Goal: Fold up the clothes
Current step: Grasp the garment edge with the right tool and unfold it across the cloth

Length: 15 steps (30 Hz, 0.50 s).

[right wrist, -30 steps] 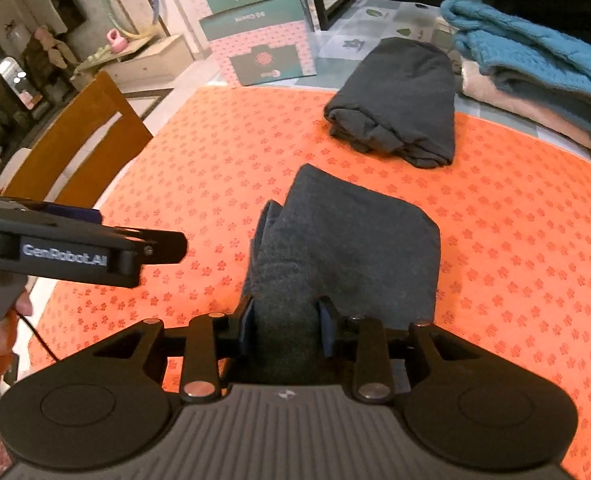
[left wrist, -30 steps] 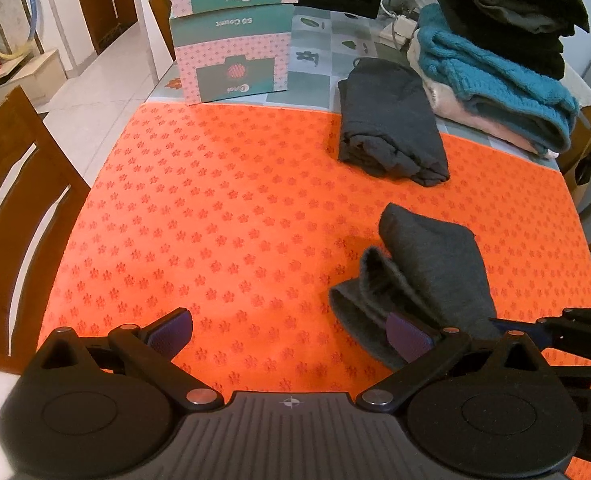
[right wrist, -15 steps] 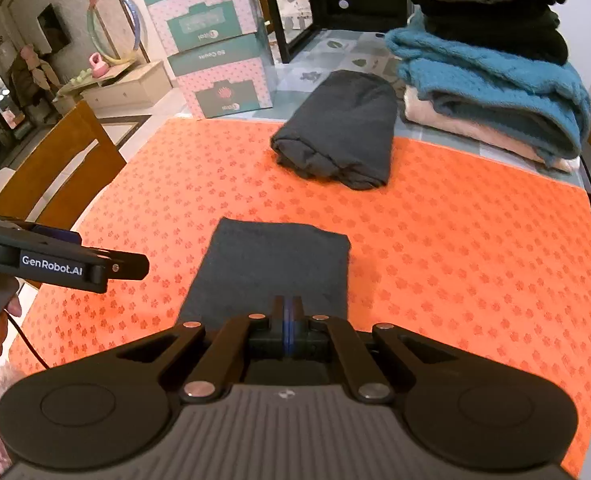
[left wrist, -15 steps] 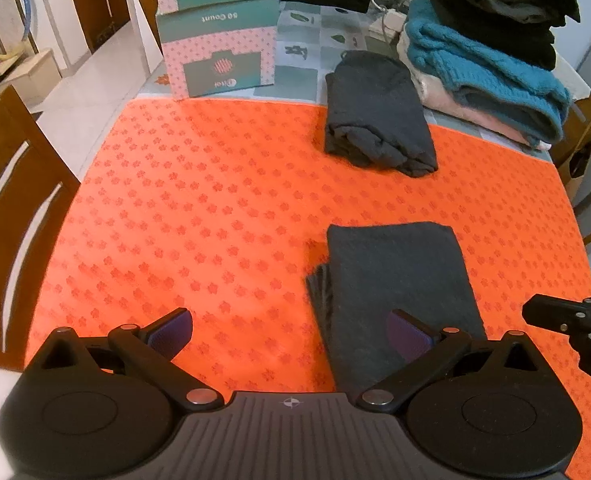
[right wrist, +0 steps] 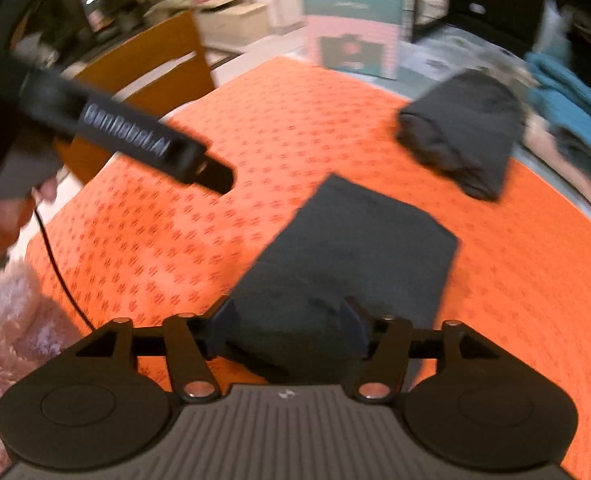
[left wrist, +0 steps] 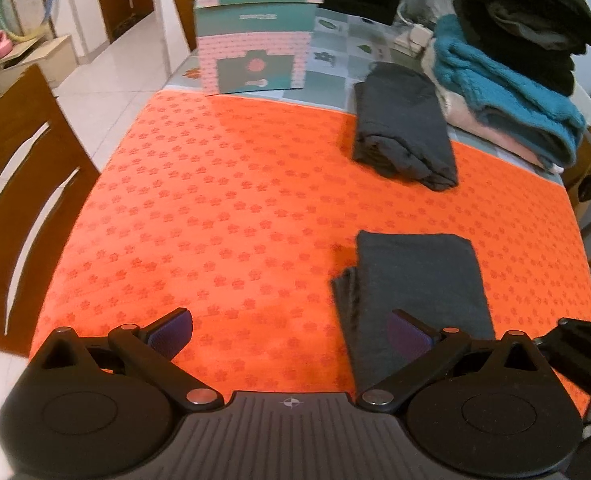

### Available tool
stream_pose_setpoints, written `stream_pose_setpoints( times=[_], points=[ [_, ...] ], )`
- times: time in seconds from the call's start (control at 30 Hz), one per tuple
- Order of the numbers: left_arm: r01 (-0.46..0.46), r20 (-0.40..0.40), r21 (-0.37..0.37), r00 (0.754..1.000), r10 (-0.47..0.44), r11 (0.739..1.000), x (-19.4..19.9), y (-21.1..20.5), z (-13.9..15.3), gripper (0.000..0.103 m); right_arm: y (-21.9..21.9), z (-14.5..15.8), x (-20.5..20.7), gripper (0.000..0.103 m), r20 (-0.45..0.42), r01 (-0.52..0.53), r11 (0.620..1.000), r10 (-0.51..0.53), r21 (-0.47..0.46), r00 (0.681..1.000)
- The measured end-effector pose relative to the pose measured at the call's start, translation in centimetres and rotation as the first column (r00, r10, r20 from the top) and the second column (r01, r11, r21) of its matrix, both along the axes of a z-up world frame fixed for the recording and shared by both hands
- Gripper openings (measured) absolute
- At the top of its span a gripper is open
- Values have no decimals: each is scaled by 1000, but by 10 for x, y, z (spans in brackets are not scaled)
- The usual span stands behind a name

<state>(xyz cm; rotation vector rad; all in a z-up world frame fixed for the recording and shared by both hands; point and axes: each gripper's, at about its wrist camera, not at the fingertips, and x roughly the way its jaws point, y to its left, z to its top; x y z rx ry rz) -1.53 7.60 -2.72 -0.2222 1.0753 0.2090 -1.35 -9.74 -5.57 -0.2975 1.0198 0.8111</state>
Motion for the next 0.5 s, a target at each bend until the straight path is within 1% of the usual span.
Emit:
stream_pose_setpoints(
  times=[0.07, 0.17, 0.23, 0.3, 0.33, 0.37, 0.43, 0.47, 0.5],
  points=[
    [-19, 0, 0, 1000, 19, 1000, -4, 6, -1, 103, 14, -5, -4, 75, 15, -50, 999, 50, -18, 999],
    [-55, -6, -6, 998, 55, 998, -10, 16, -3, 103, 30, -12, -7, 77, 27, -111, 993, 112, -43, 993],
    [-80, -12, -10, 997, 79, 997, -14, 23, -4, 103, 40, -19, -9, 77, 30, -141, 988, 144, -67, 989],
    [-103, -18, -14, 995, 103, 995, -18, 29, -6, 103, 49, -27, -9, 75, 35, -158, 983, 162, -98, 986],
    [-112, -20, -15, 994, 111, 994, -20, 32, -7, 103, 51, -32, -7, 65, 34, -149, 982, 154, -113, 988],
    [-120, -22, -14, 993, 120, 993, -22, 34, -7, 103, 52, -36, -6, 45, 30, -138, 983, 143, -124, 989],
    [-127, -24, -12, 992, 127, 992, -26, 37, -8, 103, 49, -40, -2, 32, 11, -102, 988, 104, -113, 994],
    [-131, -26, -11, 991, 131, 991, -27, 38, -9, 103, 45, -39, -2, 17, 6, -87, 992, 88, -95, 996],
    [-133, -30, -11, 991, 133, 991, -28, 39, -10, 103, 42, -36, -4, 15, 10, -76, 993, 77, -88, 997]
  ],
)
